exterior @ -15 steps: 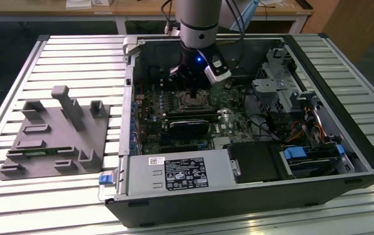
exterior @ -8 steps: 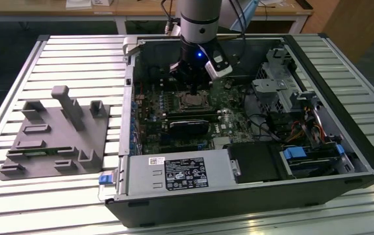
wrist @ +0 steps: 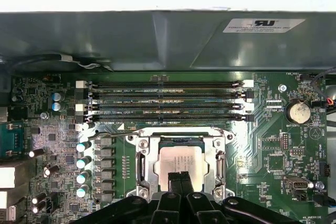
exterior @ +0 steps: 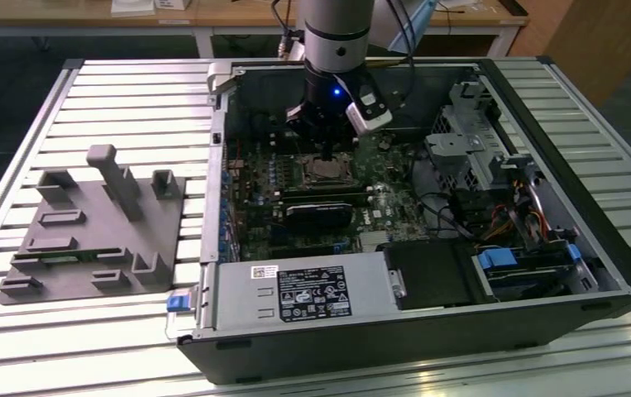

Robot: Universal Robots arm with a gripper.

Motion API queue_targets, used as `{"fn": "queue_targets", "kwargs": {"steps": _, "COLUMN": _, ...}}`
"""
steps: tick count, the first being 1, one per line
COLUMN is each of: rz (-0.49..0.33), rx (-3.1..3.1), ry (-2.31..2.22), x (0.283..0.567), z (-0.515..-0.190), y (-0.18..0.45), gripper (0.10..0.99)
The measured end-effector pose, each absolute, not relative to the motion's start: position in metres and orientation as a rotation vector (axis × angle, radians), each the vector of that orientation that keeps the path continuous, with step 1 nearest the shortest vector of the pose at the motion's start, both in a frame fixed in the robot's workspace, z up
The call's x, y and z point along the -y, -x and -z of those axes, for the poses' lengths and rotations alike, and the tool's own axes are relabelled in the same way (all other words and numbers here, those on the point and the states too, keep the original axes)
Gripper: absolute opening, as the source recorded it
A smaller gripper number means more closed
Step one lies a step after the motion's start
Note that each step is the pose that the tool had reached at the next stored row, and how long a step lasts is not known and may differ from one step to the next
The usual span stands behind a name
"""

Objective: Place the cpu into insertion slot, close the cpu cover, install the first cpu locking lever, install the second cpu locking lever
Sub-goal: 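Install the first cpu locking lever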

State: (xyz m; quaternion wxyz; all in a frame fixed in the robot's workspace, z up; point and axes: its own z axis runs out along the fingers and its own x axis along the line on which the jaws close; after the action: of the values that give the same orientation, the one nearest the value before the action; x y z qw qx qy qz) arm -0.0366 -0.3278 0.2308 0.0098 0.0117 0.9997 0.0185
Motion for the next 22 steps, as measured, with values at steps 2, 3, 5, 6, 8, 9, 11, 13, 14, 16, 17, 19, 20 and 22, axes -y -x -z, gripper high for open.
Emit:
{"fn": "queue_targets", "kwargs": {"steps": 2, "rz": -0.058, "rx": -3.121, "ry": -0.036, "x": 0.328, "z": -0.231, "y": 0.037, "gripper": 0.106}}
{"fn": "queue_targets", "kwargs": {"steps": 3, "rz": -0.058, "rx": -3.121, "ry": -0.036, "x": 0.328, "z": -0.231, "y": 0.037, "gripper": 0.106}}
{"fn": "queue_targets", "kwargs": {"steps": 5, "rz": -0.058, "rx": -3.121, "ry": -0.036, "x": 0.328, "z": -0.231, "y": 0.037, "gripper": 0.106}}
{"fn": "queue_targets", "kwargs": {"steps": 6, "rz": -0.058, "rx": -3.121, "ry": -0.036, "x": 0.328, "z": -0.231, "y": 0.038, "gripper": 0.106}}
{"fn": "queue_targets", "kwargs": {"steps": 8, "rz": -0.058, "rx": -3.121, "ry": -0.036, "x": 0.328, "z": -0.231, "y": 0.041, "gripper": 0.106}}
{"fn": "queue_targets", "kwargs": {"steps": 9, "rz": -0.058, "rx": -3.121, "ry": -0.036, "x": 0.328, "z": -0.231, "y": 0.043, "gripper": 0.106}}
{"fn": "queue_targets", "kwargs": {"steps": 11, "rz": -0.058, "rx": -3.121, "ry": -0.036, "x": 0.328, "z": -0.231, "y": 0.049, "gripper": 0.106}}
{"fn": "queue_targets", "kwargs": {"steps": 13, "rz": -0.058, "rx": -3.120, "ry": -0.036, "x": 0.328, "z": -0.231, "y": 0.053, "gripper": 0.106}}
{"fn": "queue_targets", "kwargs": {"steps": 14, "rz": -0.059, "rx": -3.119, "ry": -0.036, "x": 0.328, "z": -0.231, "y": 0.056, "gripper": 0.106}}
{"fn": "queue_targets", "kwargs": {"steps": 16, "rz": -0.059, "rx": -3.119, "ry": -0.036, "x": 0.328, "z": -0.231, "y": 0.059, "gripper": 0.106}}
{"fn": "queue_targets", "kwargs": {"steps": 17, "rz": -0.059, "rx": -3.118, "ry": -0.036, "x": 0.328, "z": -0.231, "y": 0.061, "gripper": 0.106}}
{"fn": "queue_targets", "kwargs": {"steps": 19, "rz": -0.059, "rx": -3.117, "ry": -0.036, "x": 0.328, "z": -0.231, "y": 0.063, "gripper": 0.106}}
{"fn": "queue_targets", "kwargs": {"steps": 20, "rz": -0.059, "rx": -3.117, "ry": -0.036, "x": 0.328, "z": -0.231, "y": 0.064, "gripper": 0.106}}
{"fn": "queue_targets", "kwargs": {"steps": 22, "rz": -0.059, "rx": -3.116, "ry": -0.036, "x": 0.328, "z": -0.233, "y": 0.064, "gripper": 0.106}}
